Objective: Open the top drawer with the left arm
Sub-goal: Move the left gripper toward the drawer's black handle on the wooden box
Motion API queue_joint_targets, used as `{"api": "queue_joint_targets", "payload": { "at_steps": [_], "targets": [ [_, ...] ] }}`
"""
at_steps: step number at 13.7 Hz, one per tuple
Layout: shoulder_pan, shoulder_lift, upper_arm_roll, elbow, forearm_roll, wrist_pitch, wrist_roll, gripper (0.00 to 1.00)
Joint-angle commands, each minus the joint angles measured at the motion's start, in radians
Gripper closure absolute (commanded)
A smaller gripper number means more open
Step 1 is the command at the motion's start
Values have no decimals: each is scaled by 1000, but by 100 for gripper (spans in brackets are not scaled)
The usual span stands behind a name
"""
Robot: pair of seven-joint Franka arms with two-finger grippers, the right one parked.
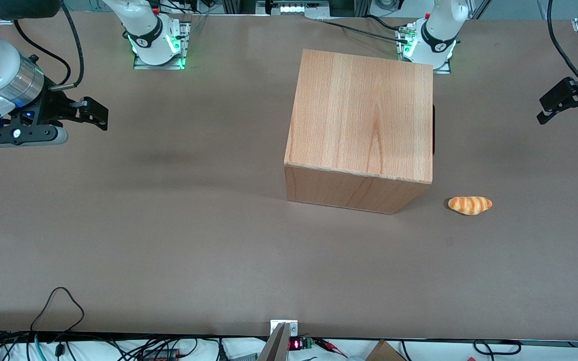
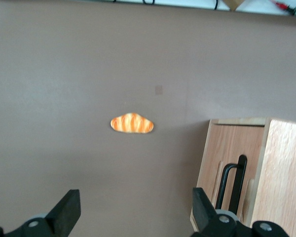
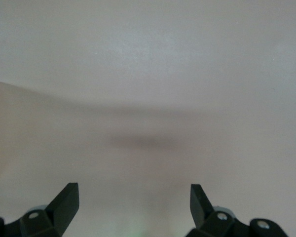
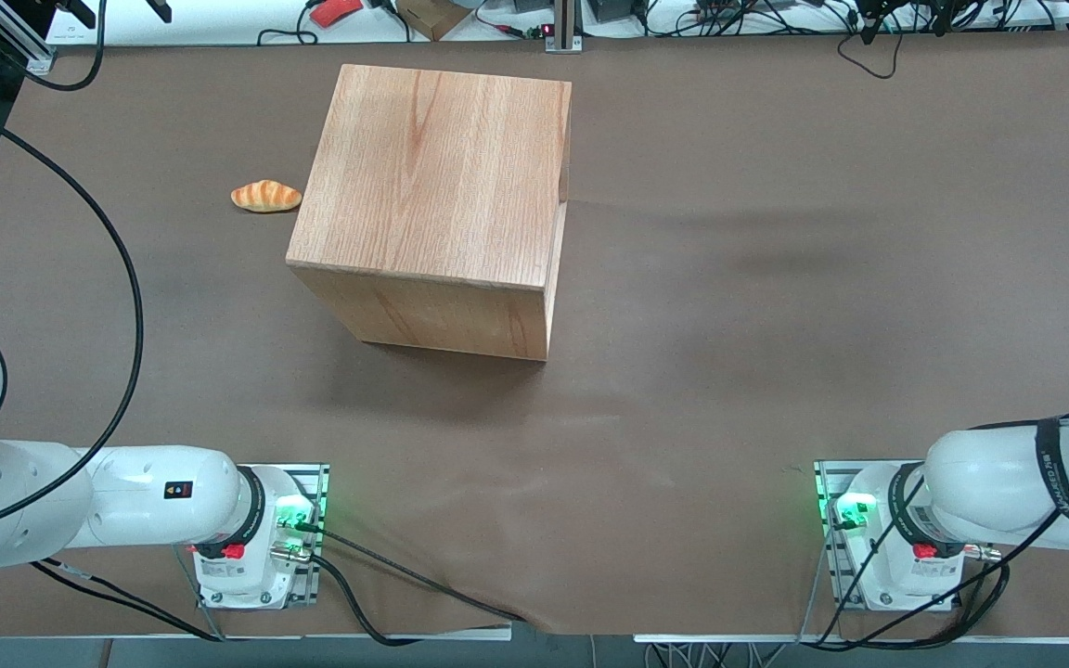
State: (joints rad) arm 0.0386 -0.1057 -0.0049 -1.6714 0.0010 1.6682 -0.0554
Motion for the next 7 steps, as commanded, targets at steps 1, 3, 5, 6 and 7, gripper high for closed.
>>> {"api": "queue_joint_targets", "payload": {
  "at_steps": [1,3,5,6,7],
  "targets": [
    [4,20,-1,-1,-18,-28,17,0],
    [4,34,-4,-24,-19,-31,29,0],
    [3,44,-7,-50,-39,-30,42,0],
    [1,46,-7,-68,-53,-27,63,0],
    [-2,50,-7,-80,-67,-24,74,0]
  ]
}}
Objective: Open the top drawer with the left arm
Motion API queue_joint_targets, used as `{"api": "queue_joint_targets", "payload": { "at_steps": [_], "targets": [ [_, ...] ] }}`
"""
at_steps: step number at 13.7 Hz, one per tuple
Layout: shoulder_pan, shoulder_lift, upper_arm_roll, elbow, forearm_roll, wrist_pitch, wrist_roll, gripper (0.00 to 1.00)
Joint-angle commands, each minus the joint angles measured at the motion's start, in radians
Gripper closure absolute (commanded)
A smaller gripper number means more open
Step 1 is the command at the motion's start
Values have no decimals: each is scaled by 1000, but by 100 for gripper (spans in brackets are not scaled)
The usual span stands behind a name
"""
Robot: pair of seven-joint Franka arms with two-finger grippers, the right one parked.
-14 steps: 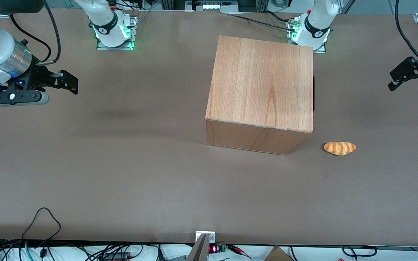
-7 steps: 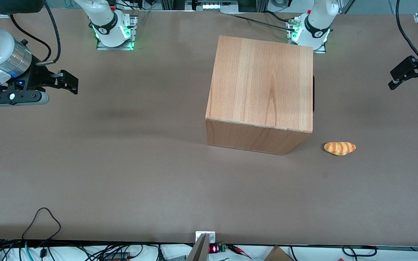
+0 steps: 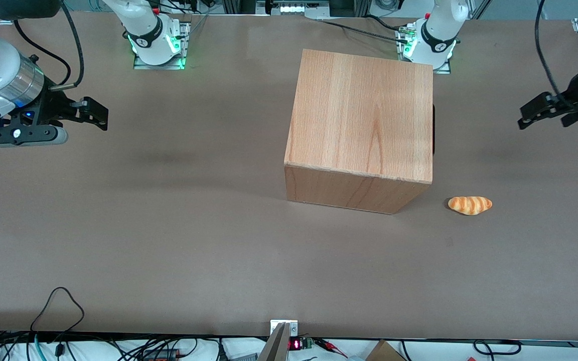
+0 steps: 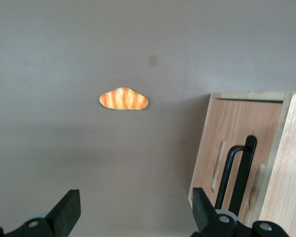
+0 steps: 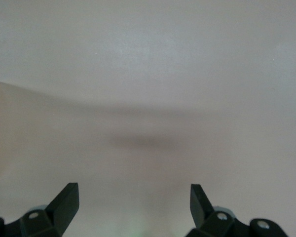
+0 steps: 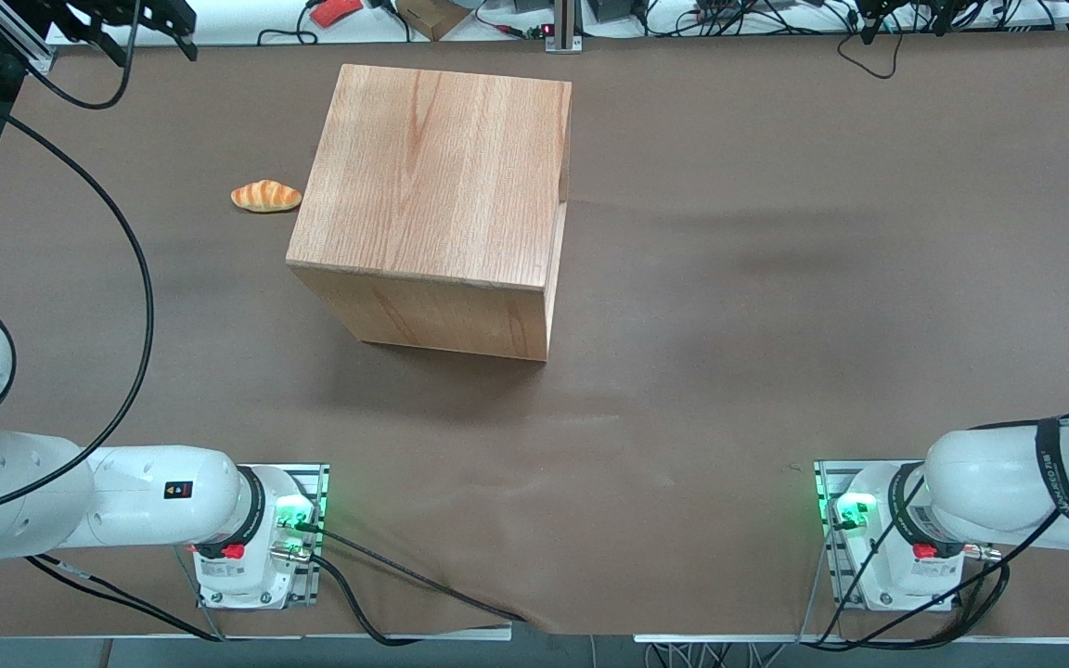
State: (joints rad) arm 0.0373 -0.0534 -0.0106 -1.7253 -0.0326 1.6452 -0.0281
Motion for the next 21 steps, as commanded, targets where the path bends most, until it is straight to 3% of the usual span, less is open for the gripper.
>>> {"api": "queue_joint_targets", "payload": {
  "at_steps": [1,9,21],
  "targets": [
    [-5,0,-3,-40,-38,2,48,0],
    [-7,6,-31,-215,-181,143,128,0],
    [-17,86,-52,-266,-273,225,189,0]
  ]
}}
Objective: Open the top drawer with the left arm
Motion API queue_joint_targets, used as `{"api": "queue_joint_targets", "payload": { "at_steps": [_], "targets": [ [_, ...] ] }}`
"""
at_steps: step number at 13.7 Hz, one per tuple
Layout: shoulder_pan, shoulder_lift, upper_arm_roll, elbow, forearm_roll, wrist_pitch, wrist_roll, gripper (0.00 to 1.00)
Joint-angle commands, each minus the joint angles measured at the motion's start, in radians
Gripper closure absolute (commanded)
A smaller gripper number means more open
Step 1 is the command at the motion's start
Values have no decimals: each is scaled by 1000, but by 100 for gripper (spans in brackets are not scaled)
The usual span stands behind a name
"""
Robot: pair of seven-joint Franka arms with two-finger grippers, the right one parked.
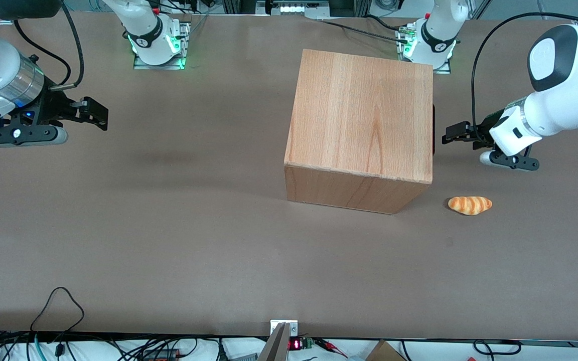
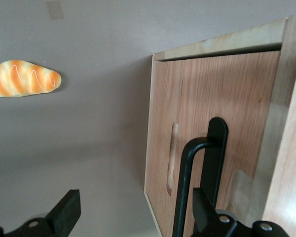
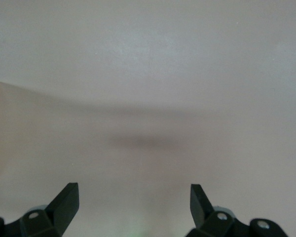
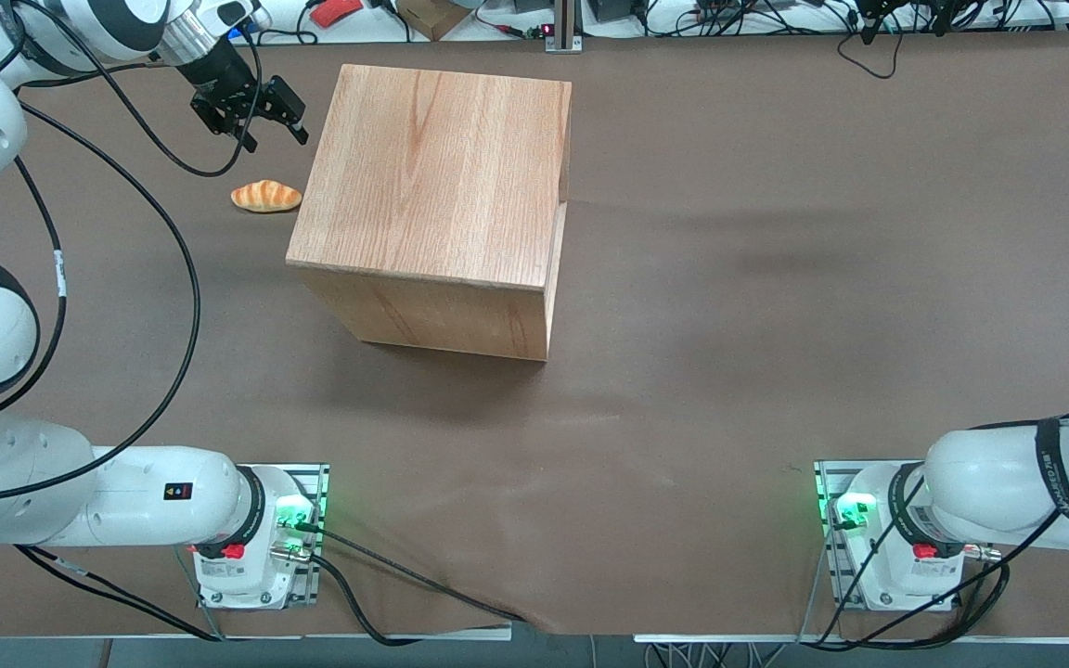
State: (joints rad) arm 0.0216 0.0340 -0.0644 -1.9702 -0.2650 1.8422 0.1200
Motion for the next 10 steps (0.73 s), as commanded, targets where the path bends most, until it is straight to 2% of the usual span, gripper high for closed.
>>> {"api": "queue_joint_targets", "payload": {
  "at_steps": [1,10],
  "targets": [
    [0,0,2,-29,-45,34,52,0],
    [-9,3,-12,-70,-56,55,72,0]
  ]
}}
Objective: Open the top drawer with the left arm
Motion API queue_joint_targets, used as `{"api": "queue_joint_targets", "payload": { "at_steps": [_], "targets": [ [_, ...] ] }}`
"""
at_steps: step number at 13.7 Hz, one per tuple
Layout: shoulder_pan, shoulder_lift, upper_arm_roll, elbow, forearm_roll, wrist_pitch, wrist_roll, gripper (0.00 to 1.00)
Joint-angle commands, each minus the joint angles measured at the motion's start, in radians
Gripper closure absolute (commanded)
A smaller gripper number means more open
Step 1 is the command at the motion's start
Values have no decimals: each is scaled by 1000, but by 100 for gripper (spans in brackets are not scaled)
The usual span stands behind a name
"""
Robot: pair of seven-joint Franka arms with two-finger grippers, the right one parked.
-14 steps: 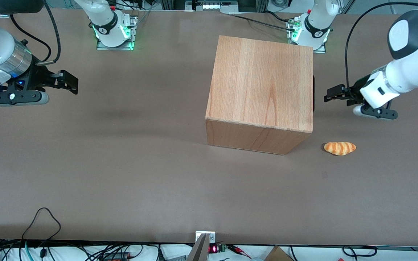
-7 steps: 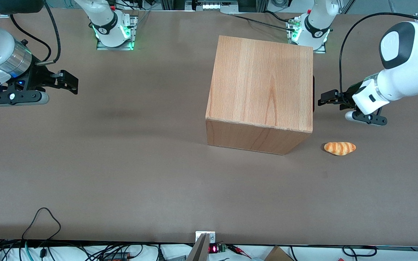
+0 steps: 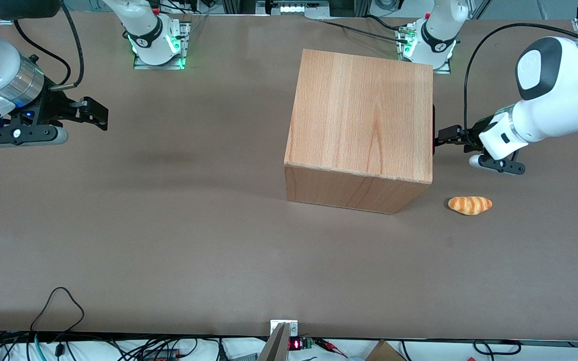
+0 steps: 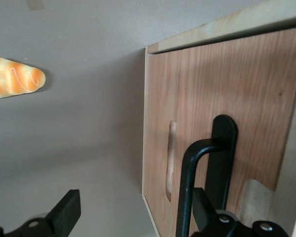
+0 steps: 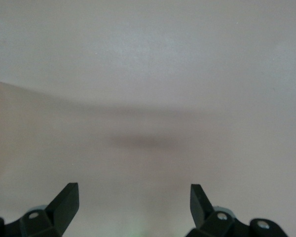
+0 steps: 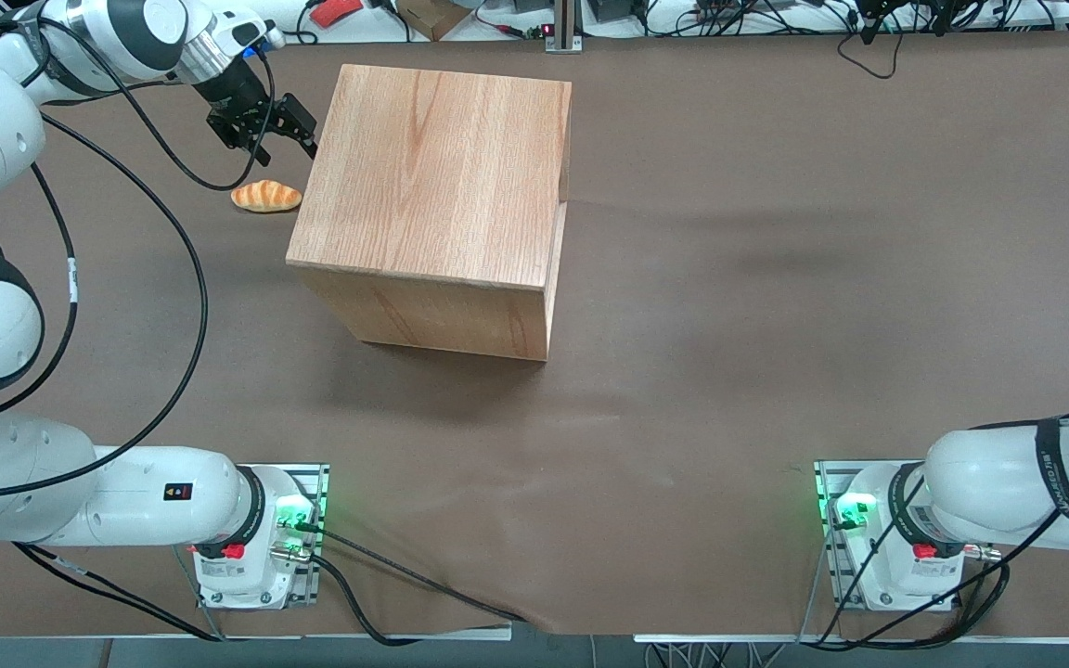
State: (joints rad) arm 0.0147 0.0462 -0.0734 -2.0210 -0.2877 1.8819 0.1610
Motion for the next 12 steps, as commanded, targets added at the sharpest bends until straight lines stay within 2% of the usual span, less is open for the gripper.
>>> {"api": "queue_joint_targets", "payload": {
  "at_steps": [1,12],
  "targets": [
    [-4,-9,-3,-21,-33,16,32,0],
    [21,8,4,-65,-18,59,86,0]
  ]
}}
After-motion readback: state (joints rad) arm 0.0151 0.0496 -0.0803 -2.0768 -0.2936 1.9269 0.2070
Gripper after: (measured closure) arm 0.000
